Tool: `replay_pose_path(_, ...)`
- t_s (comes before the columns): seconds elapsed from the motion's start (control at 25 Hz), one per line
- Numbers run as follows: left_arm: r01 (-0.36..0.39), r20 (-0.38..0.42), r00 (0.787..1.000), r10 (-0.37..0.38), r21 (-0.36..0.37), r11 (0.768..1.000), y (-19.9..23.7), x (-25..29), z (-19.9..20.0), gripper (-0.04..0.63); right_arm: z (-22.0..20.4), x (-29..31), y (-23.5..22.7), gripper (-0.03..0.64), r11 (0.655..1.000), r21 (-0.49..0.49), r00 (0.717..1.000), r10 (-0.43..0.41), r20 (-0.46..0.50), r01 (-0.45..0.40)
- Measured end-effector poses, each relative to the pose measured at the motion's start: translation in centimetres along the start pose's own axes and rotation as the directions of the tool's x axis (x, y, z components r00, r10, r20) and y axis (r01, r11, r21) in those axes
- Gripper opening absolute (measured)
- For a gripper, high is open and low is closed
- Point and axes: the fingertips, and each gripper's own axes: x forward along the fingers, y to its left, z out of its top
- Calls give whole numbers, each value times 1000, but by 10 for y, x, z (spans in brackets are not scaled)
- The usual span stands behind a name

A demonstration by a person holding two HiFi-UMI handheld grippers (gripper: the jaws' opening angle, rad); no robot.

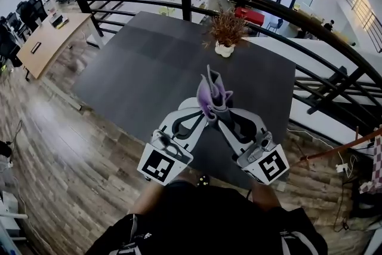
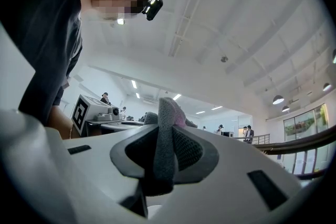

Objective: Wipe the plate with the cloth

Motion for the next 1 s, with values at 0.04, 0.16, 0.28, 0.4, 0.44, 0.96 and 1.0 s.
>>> replay_pose_path(0.04,7,1,1000,-7,1,1000,3,1,-1,0,0,2,-1,75,1000,0,1000,-4,2,4)
replay_pose_path(0.16,25,1,1000,-25,-15,1000,11,5,-1,0,1,9,-5,75,1000,-5,1000,-23,-4,23)
replay_pose_path(0.28,48,11,999,-48,-14,999,21,9,5,0,3,19,-11,75,999,-3,999,-46,-13,46)
replay_pose_path(0.4,83,11,996,-83,31,996,27,14,7,0,3,24,-16,75,998,-2,998,-66,-16,66)
replay_pose_path(0.44,88,12,996,-88,25,996,28,15,7,0,3,25,-17,75,997,-2,997,-74,-18,74)
replay_pose_path(0.96,147,24,989,-146,-38,988,31,25,-3,0,-9,25,-25,75,992,-16,989,-129,-71,128)
replay_pose_path(1.0,150,22,989,-149,-52,987,32,25,-6,0,-11,25,-26,75,991,-18,988,-134,-76,133)
